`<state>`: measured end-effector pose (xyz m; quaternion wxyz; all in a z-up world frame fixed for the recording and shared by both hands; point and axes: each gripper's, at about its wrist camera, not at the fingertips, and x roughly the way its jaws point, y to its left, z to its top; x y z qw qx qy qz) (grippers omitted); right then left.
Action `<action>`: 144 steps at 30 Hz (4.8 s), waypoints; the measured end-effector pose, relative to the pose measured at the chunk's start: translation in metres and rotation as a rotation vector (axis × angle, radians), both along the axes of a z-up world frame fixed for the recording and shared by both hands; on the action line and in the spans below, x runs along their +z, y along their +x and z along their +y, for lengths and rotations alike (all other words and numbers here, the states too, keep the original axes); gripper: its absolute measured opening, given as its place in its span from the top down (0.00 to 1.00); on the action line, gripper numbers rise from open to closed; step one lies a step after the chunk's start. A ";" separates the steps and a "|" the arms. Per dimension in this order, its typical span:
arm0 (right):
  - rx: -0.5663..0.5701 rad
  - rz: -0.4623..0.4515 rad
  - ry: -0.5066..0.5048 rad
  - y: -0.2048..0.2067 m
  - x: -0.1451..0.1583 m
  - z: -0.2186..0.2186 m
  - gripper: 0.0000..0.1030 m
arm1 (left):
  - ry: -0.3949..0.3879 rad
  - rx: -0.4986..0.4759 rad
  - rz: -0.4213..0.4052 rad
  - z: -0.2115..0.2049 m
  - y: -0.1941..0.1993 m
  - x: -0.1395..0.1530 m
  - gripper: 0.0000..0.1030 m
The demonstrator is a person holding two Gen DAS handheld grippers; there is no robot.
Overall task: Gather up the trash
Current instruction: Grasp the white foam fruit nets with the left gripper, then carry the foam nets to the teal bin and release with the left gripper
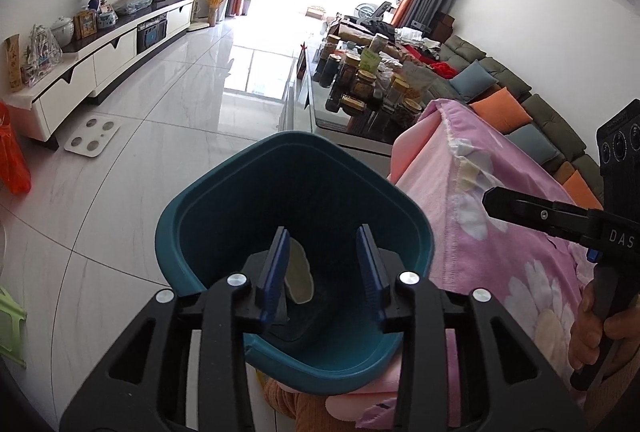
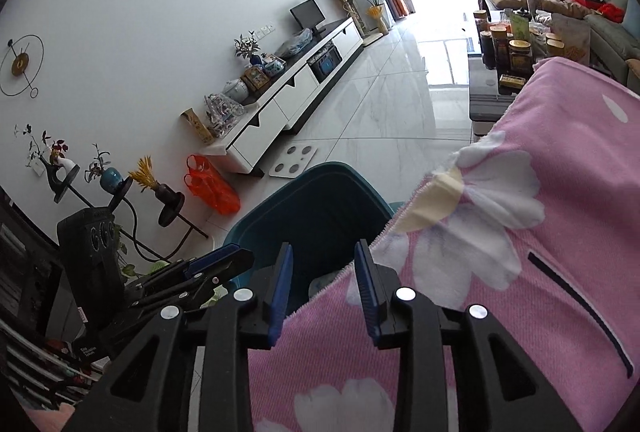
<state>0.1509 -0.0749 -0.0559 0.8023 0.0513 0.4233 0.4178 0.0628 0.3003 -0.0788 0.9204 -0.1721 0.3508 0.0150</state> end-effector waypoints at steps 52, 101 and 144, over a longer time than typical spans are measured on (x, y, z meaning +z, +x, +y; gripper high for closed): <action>-0.370 -0.320 -0.473 0.002 0.007 -0.263 0.45 | -0.364 -0.689 0.112 -0.314 0.121 0.012 0.71; -0.268 -0.338 -0.007 -0.044 0.084 -0.231 0.90 | -0.150 -0.519 -0.202 -0.179 0.003 0.083 0.87; 0.105 0.050 -0.107 0.017 -0.024 0.072 0.87 | -0.017 0.025 0.191 0.019 0.002 -0.038 0.82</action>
